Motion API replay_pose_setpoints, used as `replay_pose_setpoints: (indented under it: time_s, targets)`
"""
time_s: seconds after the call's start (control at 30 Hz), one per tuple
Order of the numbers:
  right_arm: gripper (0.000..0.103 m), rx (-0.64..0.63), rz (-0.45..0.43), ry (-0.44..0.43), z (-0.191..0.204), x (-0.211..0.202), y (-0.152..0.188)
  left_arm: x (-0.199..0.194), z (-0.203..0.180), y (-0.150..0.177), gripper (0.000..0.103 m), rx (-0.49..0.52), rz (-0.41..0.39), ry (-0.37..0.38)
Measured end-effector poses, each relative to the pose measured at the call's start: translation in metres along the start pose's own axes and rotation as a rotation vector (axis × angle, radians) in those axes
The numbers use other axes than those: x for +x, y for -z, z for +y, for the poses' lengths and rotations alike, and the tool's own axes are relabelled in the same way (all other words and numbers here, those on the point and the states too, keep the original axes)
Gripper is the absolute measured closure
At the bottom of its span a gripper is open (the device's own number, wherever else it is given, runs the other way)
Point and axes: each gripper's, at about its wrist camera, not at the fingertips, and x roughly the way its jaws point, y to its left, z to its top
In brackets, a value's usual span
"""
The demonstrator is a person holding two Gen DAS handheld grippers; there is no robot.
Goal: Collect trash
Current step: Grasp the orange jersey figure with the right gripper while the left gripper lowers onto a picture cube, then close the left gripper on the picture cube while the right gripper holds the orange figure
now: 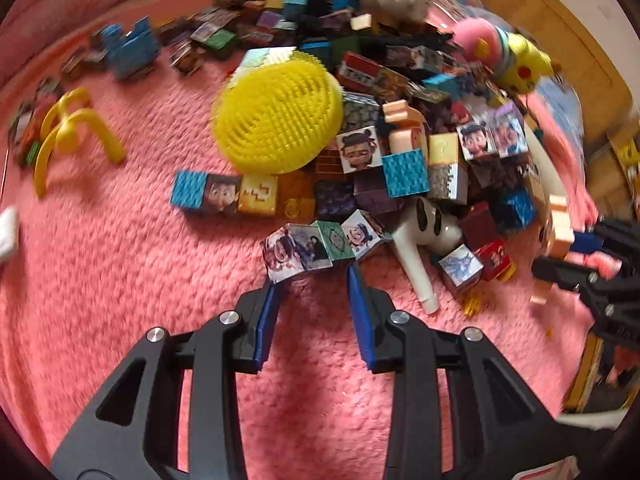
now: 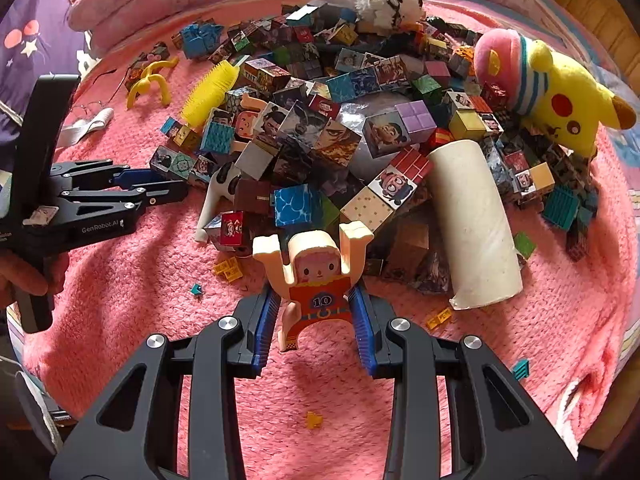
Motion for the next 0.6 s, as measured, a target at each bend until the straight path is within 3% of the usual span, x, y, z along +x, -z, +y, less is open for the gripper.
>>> replay_pose_setpoints:
  time_s: [0.3, 0.47, 0.6]
  targets:
    - [0.07, 0.009, 0.005, -0.006, 0.004, 0.002, 0.002, 0.006, -0.015, -0.002, 0.071, 0.17, -0.034, -0.059]
    - [0.07, 0.002, 0.012, -0.005, 0.006, 0.005, 0.002, 0.011, -0.024, -0.008, 0.071, 0.18, -0.046, -0.073]
    - [0.07, 0.007, 0.014, -0.009, 0.008, 0.008, 0.001, 0.01, -0.027, -0.008, 0.08, 0.153, -0.07, -0.069]
